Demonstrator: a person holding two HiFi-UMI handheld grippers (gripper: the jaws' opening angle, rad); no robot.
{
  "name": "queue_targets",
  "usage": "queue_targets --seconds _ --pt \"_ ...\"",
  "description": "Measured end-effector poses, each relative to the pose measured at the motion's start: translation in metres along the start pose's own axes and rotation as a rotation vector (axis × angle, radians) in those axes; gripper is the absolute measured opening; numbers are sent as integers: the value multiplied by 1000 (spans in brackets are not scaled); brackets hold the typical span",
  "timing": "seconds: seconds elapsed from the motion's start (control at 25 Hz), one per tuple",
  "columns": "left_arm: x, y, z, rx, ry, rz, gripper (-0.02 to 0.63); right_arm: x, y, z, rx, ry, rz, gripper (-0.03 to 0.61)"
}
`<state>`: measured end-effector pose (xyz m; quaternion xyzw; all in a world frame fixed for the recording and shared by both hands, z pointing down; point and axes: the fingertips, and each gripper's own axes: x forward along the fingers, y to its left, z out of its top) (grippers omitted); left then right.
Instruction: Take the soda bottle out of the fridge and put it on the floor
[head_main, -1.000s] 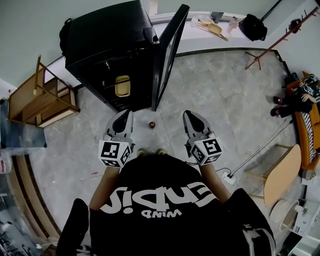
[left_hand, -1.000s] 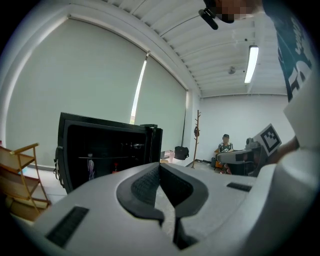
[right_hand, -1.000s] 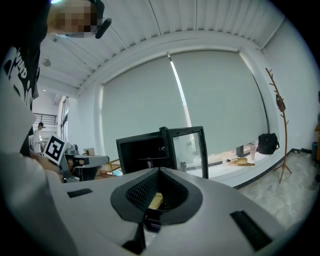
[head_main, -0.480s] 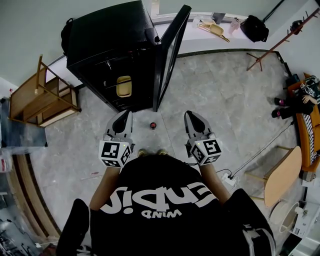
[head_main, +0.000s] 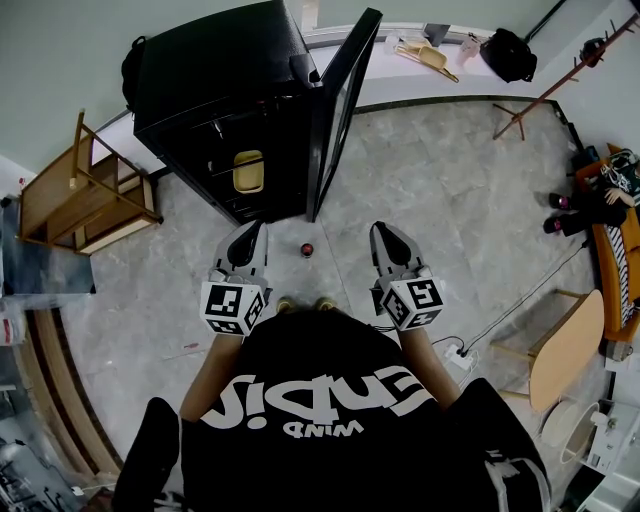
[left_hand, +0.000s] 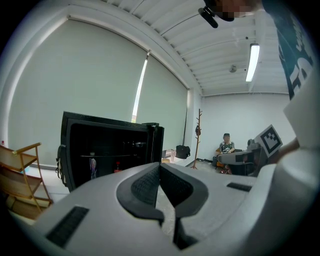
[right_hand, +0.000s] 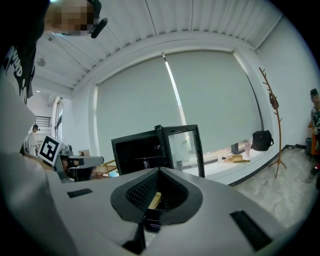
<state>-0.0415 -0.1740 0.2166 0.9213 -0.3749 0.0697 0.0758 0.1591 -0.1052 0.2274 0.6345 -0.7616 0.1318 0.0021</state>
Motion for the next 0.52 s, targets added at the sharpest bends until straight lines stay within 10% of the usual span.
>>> queue_targets --seconds 0.52 --pt "-8 3 -6 -7 11 6 8 -2 8 -6 -4 10 -4 23"
